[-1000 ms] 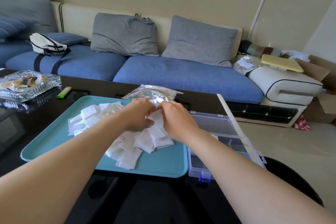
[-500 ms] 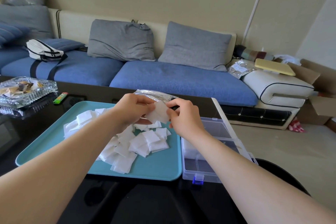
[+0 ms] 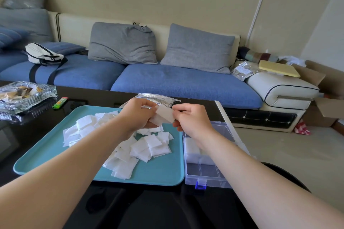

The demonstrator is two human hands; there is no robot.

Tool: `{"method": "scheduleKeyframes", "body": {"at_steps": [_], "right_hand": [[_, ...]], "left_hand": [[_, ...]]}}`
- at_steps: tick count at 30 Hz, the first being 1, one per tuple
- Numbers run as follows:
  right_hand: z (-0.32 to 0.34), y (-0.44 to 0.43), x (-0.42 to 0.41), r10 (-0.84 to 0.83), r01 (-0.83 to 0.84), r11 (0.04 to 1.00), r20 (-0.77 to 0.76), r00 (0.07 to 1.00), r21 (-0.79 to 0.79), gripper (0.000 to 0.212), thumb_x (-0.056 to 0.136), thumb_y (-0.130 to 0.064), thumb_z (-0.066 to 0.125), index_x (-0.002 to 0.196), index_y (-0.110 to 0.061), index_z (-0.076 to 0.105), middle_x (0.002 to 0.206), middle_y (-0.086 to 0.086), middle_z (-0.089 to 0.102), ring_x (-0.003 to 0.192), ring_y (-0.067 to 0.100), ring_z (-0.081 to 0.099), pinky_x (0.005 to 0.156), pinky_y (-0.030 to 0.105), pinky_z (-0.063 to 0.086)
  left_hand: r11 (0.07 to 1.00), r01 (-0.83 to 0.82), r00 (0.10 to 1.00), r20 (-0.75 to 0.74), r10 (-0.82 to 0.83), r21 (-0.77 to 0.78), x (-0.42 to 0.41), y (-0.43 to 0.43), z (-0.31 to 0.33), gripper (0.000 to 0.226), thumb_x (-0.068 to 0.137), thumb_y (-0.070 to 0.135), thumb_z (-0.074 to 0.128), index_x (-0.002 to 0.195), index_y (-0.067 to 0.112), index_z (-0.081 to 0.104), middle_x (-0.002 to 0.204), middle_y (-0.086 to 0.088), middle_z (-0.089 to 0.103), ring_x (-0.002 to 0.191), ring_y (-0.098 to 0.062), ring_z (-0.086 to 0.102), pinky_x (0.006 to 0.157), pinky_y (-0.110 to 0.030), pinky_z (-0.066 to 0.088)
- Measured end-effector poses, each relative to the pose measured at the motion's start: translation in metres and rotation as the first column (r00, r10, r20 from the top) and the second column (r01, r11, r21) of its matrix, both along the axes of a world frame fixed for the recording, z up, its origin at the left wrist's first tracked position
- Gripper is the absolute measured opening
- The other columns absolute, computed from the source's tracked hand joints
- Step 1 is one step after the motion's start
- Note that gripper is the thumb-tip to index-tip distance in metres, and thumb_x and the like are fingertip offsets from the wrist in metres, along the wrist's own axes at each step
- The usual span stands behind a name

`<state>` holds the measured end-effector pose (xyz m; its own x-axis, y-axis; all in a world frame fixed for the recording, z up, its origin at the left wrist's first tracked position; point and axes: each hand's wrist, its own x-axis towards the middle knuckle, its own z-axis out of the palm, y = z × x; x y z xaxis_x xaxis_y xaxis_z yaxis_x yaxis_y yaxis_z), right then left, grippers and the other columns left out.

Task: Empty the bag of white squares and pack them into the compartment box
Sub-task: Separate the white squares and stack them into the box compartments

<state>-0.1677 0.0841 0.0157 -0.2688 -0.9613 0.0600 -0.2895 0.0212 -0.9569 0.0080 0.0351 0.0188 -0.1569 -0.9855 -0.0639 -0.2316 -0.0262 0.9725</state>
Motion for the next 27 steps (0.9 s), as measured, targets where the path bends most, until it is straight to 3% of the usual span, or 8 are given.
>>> {"method": "scheduleKeyframes", "body": {"at_steps": [6,8,10,12,15,21,25,27], "right_hand": [[0.000,0.006,0.010,0.018,-0.019,1.000,0.047,0.999,0.012,0.009,0.091,-0.014,0.075,0.100,-0.014,0.077,0.083,0.006,0.080,0.064,0.023,0.077,0.060,0.034,0.064],[-0.001,0.003,0.012,-0.041,0.042,0.999,-0.032,0.999,0.022,0.007,0.090,-0.020,0.073,0.087,-0.017,0.079,0.081,0.008,0.078,0.061,0.020,0.073,0.064,0.038,0.066],[-0.002,0.002,0.014,-0.083,0.085,0.994,-0.037,0.996,0.074,0.015,0.087,-0.025,0.073,0.083,-0.012,0.079,0.076,0.010,0.073,0.066,0.018,0.060,0.065,0.035,0.057],[-0.001,0.001,0.016,-0.091,0.072,0.987,0.131,0.987,0.140,0.017,0.090,-0.020,0.074,0.088,-0.004,0.078,0.074,0.009,0.064,0.071,0.019,0.053,0.067,0.036,0.049],[0.004,0.002,0.019,-0.066,0.013,0.987,0.332,0.941,0.159,0.011,0.096,-0.005,0.070,0.088,-0.010,0.074,0.081,0.012,0.071,0.071,0.023,0.063,0.076,0.036,0.061],[-0.002,0.002,0.021,-0.037,0.002,0.990,0.239,0.970,0.144,0.009,0.097,-0.011,0.070,0.106,-0.014,0.072,0.094,0.016,0.079,0.067,0.023,0.074,0.070,0.034,0.064],[-0.002,0.000,0.019,-0.058,0.034,0.989,0.169,0.984,0.143,0.010,0.092,-0.012,0.071,0.086,-0.020,0.072,0.088,0.015,0.078,0.071,0.022,0.066,0.083,0.043,0.063],[-0.002,0.000,0.020,-0.077,0.064,0.989,0.092,0.993,0.136,0.009,0.086,-0.017,0.069,0.082,-0.013,0.077,0.077,0.010,0.072,0.072,0.022,0.060,0.078,0.044,0.061]], "left_hand": [[0.999,0.014,0.994,-0.105,-0.010,0.044,-0.008,0.000,0.000,0.011,0.103,0.007,0.060,0.111,0.007,0.068,0.104,-0.018,0.076,0.088,-0.027,0.079,0.084,-0.042,0.065],[0.999,0.001,0.993,-0.115,0.003,0.039,-0.009,-0.001,-0.001,0.010,0.105,0.006,0.057,0.111,0.005,0.065,0.107,-0.019,0.074,0.090,-0.028,0.078,0.080,-0.039,0.065],[0.999,-0.012,0.993,-0.118,0.016,0.035,-0.011,-0.001,-0.003,0.011,0.104,0.003,0.055,0.112,0.003,0.062,0.112,-0.021,0.071,0.093,-0.029,0.077,0.079,-0.038,0.065],[0.999,-0.027,0.992,-0.124,0.031,0.035,-0.013,-0.002,-0.004,0.011,0.105,0.003,0.054,0.114,0.002,0.060,0.116,-0.022,0.069,0.097,-0.031,0.076,0.078,-0.038,0.065],[0.999,-0.034,0.987,-0.158,0.039,0.037,-0.016,-0.003,-0.004,0.009,0.105,0.005,0.056,0.113,0.002,0.060,0.116,-0.023,0.069,0.099,-0.033,0.075,0.078,-0.037,0.066],[0.998,0.021,0.981,-0.196,-0.008,0.065,-0.016,0.001,-0.001,0.013,0.107,0.006,0.053,0.116,0.000,0.061,0.120,-0.021,0.069,0.107,-0.034,0.073,0.088,-0.043,0.064],[0.994,0.077,0.971,-0.233,-0.056,0.083,-0.014,0.004,0.001,0.015,0.107,0.005,0.053,0.119,0.001,0.059,0.126,-0.023,0.067,0.110,-0.037,0.071,0.095,-0.049,0.061],[0.991,0.090,0.964,-0.258,-0.062,0.099,-0.015,0.006,0.003,0.013,0.106,0.005,0.055,0.118,0.001,0.059,0.125,-0.023,0.068,0.108,-0.039,0.073,0.093,-0.050,0.062]]}}
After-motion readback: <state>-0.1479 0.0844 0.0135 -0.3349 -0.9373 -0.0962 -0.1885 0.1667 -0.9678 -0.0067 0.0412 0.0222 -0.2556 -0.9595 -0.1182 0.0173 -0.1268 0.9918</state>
